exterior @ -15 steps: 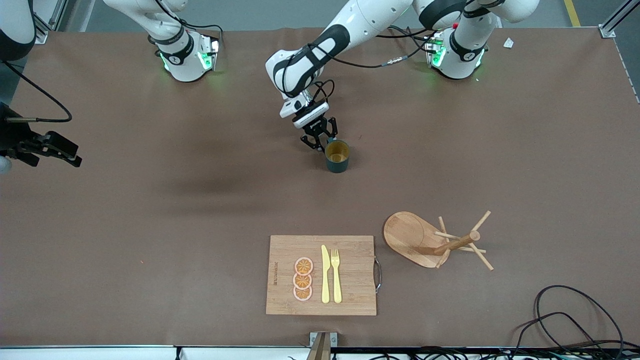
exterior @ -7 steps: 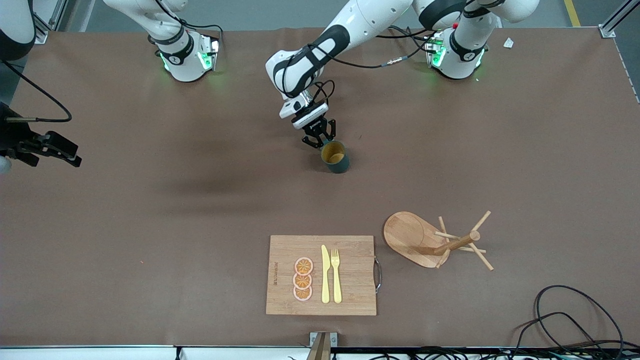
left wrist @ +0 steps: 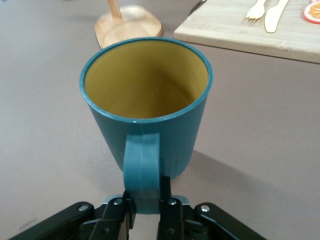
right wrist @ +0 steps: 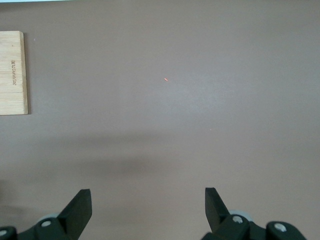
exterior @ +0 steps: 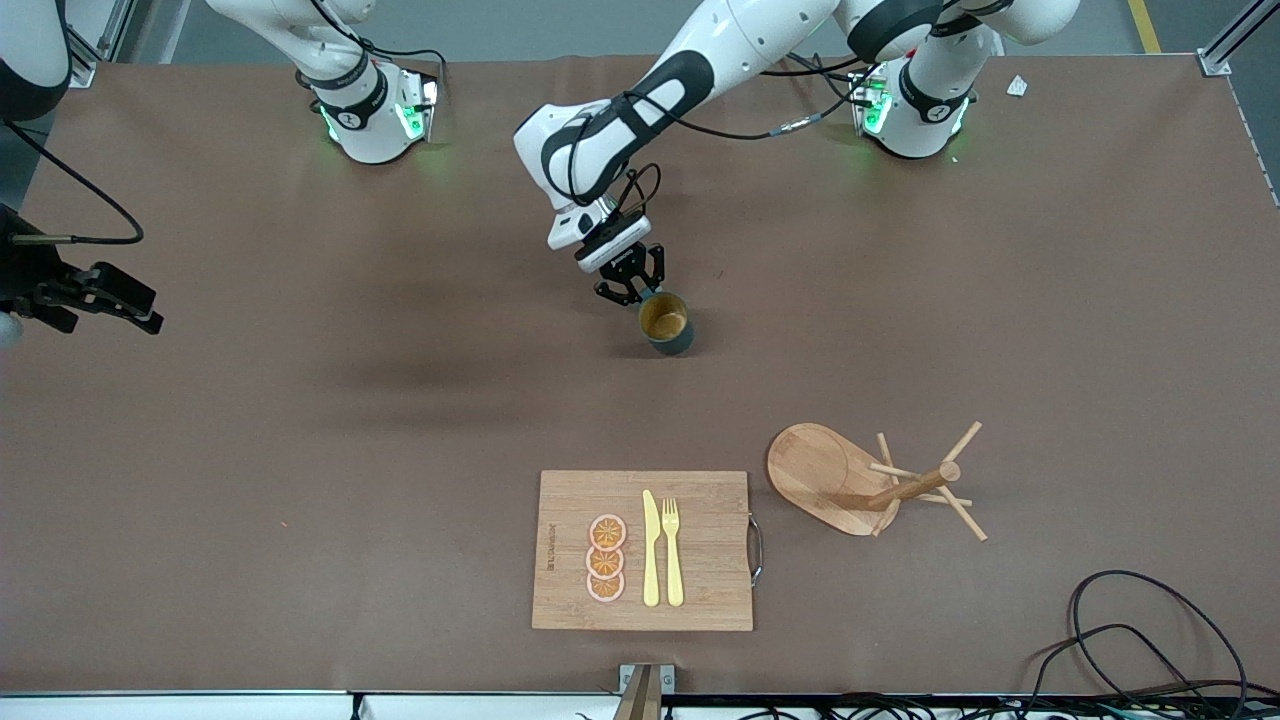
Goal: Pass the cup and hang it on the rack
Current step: 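Close the left gripper on the mug handle and lift, then carry the mug with the left gripper to the wooden rack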
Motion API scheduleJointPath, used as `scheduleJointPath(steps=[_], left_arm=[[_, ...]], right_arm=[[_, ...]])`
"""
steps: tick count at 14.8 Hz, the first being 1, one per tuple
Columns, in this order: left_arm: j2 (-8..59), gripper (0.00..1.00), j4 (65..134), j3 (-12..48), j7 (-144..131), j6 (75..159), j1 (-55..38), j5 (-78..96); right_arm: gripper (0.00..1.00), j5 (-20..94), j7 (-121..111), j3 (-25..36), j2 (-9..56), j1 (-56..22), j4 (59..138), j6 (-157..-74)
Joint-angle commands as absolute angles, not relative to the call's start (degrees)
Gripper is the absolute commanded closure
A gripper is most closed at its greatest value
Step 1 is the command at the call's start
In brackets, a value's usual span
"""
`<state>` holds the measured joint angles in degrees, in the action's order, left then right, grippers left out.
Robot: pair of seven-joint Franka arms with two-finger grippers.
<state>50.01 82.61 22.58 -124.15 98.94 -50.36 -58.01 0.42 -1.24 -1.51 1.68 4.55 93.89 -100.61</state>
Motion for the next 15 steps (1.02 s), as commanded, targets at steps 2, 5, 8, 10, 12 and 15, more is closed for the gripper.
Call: scheduleJointPath(steps=[2,5,8,10,12,15], left_arm=[[44.5,0.94,81.9,27.0,-117.2,105.5,-40.5,-46.6],[42.8,0.94,81.6,35.3,-113.8,109.0,-29.3,-40.9],[43.5,0.93,81.7,48.2,-113.6,113.4,-14.1,-39.1],[44.1,0.94,81.7,53.1,-112.2,116.1,-7.2,-36.1],[44.0,0.93,81.7,54.5,-109.1,118.5,-3.1,-29.5],[43.9,0.94,81.7,57.1,-104.5,121.4,3.2,-20.3]], right_arm=[[0.0,1.1,-1.1,-1.5,0.7,4.6,94.3,-100.2],[0.0,1.1,-1.1,-1.5,0.6,4.6,94.3,-100.2],[0.0,1.1,-1.1,-1.5,0.6,4.6,94.3,-100.2],[0.0,1.1,-1.1,-1.4,0.7,4.6,94.3,-100.2],[0.0,1.1,-1.1,-1.5,0.7,4.6,94.3,-100.2],[0.0,1.1,-1.1,-1.4,0.7,4.6,94.3,-100.2]])
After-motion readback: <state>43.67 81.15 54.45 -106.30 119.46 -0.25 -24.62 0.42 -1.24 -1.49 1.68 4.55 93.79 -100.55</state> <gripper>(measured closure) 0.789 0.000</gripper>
